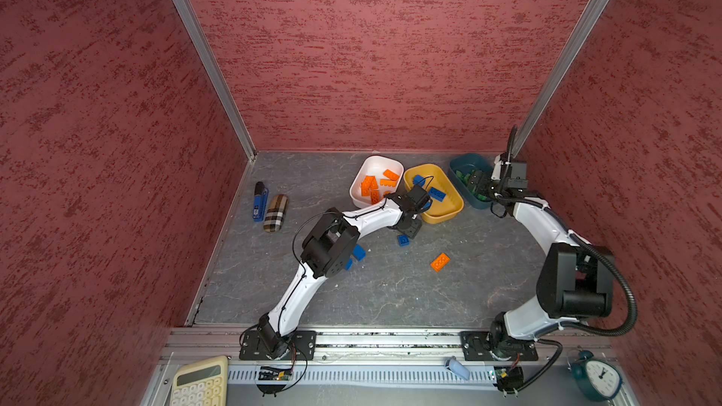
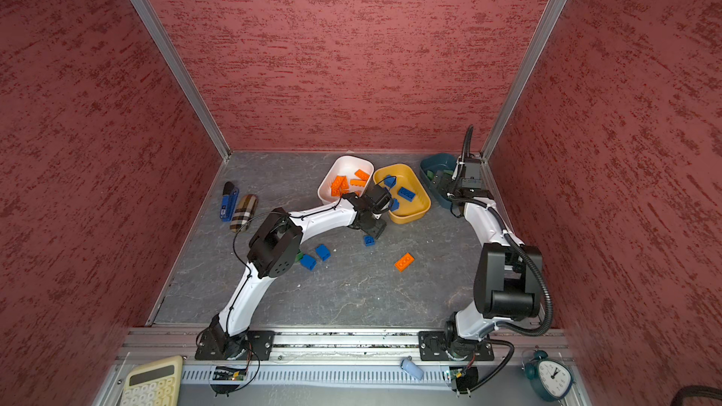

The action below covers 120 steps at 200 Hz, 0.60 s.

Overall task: Sort the legos into containers by color
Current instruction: 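Carry the orange brick over the white tub with left while right withdraws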

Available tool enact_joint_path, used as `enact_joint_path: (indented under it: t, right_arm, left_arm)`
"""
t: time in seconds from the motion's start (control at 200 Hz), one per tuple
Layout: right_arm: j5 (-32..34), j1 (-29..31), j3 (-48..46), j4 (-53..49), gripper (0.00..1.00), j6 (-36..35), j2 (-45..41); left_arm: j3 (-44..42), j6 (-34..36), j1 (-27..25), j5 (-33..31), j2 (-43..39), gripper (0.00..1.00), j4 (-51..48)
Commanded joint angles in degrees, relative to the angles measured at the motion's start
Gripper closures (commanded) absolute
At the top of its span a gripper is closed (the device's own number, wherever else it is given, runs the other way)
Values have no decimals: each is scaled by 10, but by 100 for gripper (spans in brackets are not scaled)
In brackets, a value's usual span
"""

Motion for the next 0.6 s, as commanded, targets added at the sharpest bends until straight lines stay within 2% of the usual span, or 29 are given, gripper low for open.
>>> enact_joint_path:
  t: [0.0, 0.17, 0.296, 0.596]
  right_arm:
    - [28, 24, -7, 12, 1, -24, -24]
    - [61, 73, -14, 16, 1, -51, -38]
    - [81, 107, -25, 16, 1, -64, -49]
    - [72, 174, -73, 44, 1, -78, -87]
  left_arm:
    - [-38, -6, 4, -13, -39, 35, 46]
    - [-76, -29, 16, -5, -84, 38, 93]
    - [-101, -50, 32, 23, -120, 38, 129]
    - [-131, -109, 89, 90, -178, 38, 193]
